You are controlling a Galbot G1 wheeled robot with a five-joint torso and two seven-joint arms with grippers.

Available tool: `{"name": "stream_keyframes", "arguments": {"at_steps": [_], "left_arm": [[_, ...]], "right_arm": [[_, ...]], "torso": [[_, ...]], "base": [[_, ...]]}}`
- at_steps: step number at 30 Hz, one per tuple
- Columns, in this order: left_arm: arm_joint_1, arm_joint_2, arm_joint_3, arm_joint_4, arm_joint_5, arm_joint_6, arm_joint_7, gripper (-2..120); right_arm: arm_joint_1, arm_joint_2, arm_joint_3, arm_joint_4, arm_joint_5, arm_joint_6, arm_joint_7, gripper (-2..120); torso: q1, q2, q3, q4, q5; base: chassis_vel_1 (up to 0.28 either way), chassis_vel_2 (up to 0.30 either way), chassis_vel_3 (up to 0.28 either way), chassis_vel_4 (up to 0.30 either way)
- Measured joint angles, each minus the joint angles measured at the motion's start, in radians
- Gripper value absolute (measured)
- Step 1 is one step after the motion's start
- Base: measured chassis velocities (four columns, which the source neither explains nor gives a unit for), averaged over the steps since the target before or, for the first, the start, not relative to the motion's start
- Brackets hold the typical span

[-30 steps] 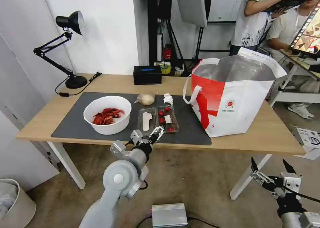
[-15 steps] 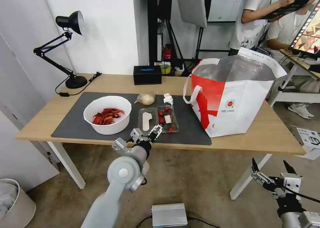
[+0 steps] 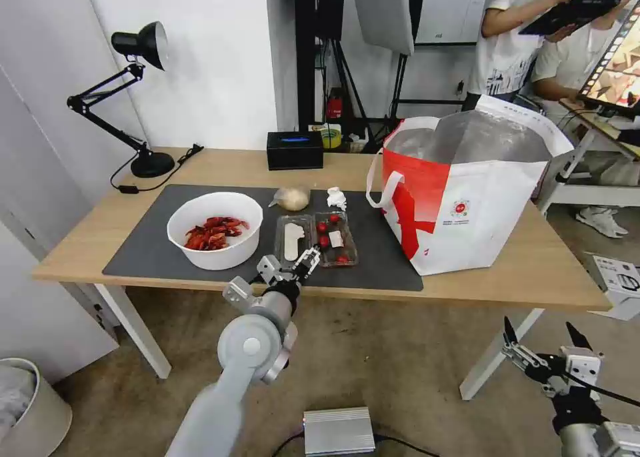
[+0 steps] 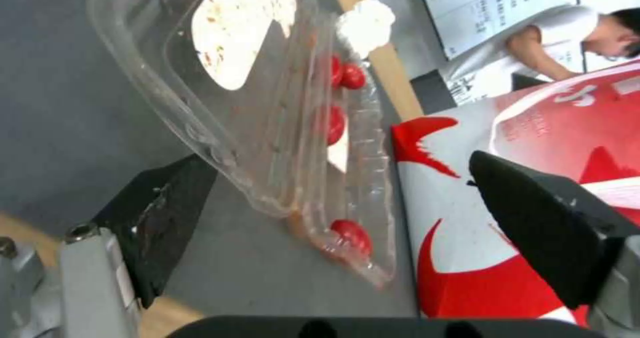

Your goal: Pick up the trash from the table and place it into the takeout bag.

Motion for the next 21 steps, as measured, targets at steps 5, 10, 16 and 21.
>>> {"name": "stream_keyframes", "arguments": {"at_steps": [5, 10, 16, 21], "left_arm": [[0.001, 0.000, 0.007, 0.002, 0.036, -0.011, 0.048, 100], [0.005, 0.003, 0.013, -0.001, 0.068, -0.015, 0.083, 100], [-0.006, 0.007, 0.026, -0.005, 0.133, -0.020, 0.132, 100], [-0.023, 0.013, 0.043, 0.005, 0.208, -0.020, 0.162, 100]], "right_arm": [[0.003, 0.003, -0.002, -0.002, 0.000, 0.000, -0.001, 100], [0.005, 0.003, -0.003, -0.003, 0.000, 0.001, -0.001, 100], [0.006, 0.008, -0.013, -0.003, -0.002, 0.003, -0.002, 100], [0.003, 0.016, -0.024, 0.002, -0.008, 0.003, -0.004, 100]], "torso": [[0.000, 0.000, 0.000, 0.0000, 0.0000], [0.000, 0.000, 0.000, 0.0000, 0.0000], [0.000, 0.000, 0.000, 0.0000, 0.0000], [0.000, 0.000, 0.000, 0.0000, 0.0000]], "base": [[0.000, 0.000, 0.000, 0.000], [0.000, 0.000, 0.000, 0.000], [0.000, 0.000, 0.000, 0.000], [0.000, 0.000, 0.000, 0.000]]}}
